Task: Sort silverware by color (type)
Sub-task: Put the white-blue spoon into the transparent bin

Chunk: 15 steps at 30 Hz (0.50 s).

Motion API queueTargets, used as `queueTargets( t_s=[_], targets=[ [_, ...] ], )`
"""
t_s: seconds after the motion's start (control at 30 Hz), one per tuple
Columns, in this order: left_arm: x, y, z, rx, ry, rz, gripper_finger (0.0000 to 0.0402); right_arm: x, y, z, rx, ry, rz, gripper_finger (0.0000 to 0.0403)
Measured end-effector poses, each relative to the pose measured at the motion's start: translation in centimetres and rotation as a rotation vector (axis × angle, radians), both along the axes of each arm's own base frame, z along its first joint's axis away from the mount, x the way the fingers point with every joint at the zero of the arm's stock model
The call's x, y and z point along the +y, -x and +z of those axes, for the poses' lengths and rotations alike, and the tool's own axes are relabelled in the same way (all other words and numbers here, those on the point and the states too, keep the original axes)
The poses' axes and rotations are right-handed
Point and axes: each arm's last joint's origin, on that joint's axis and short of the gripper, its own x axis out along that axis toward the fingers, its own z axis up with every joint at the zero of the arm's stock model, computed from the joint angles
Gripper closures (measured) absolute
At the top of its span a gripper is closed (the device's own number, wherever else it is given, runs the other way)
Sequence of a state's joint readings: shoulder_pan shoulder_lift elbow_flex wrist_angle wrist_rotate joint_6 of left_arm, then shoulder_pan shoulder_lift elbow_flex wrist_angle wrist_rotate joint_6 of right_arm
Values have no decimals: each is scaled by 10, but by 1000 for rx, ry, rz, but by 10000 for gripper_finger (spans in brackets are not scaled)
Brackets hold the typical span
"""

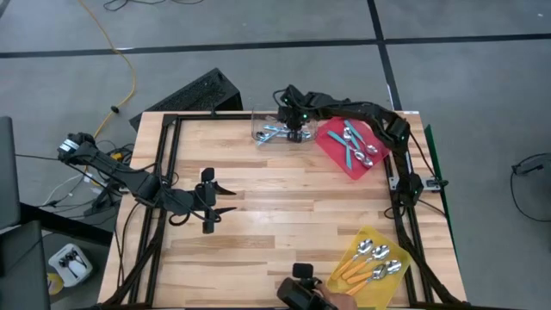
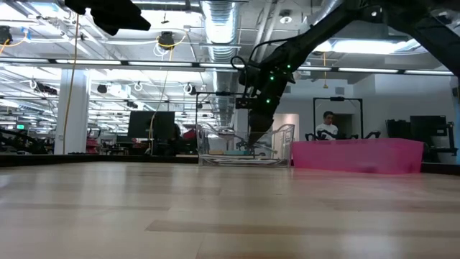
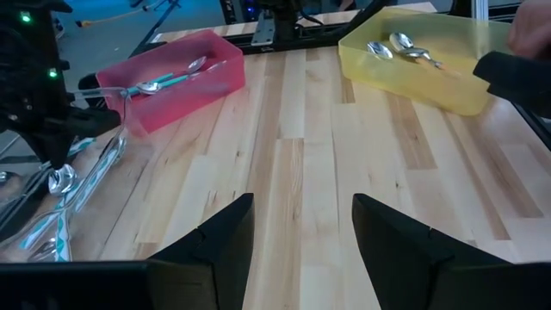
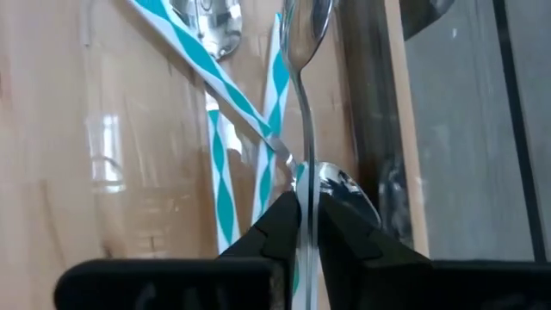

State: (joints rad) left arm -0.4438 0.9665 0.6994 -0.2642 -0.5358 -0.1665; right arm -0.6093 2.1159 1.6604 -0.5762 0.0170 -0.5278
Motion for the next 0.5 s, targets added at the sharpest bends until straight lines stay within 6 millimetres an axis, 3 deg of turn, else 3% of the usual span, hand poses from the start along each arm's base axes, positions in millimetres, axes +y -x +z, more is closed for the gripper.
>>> queueTargets(
  t_s=[0.5],
  targets=[
    [0,0,0,0,0,0,221,-1,3,-1,18,-13,-15,332]
  ],
)
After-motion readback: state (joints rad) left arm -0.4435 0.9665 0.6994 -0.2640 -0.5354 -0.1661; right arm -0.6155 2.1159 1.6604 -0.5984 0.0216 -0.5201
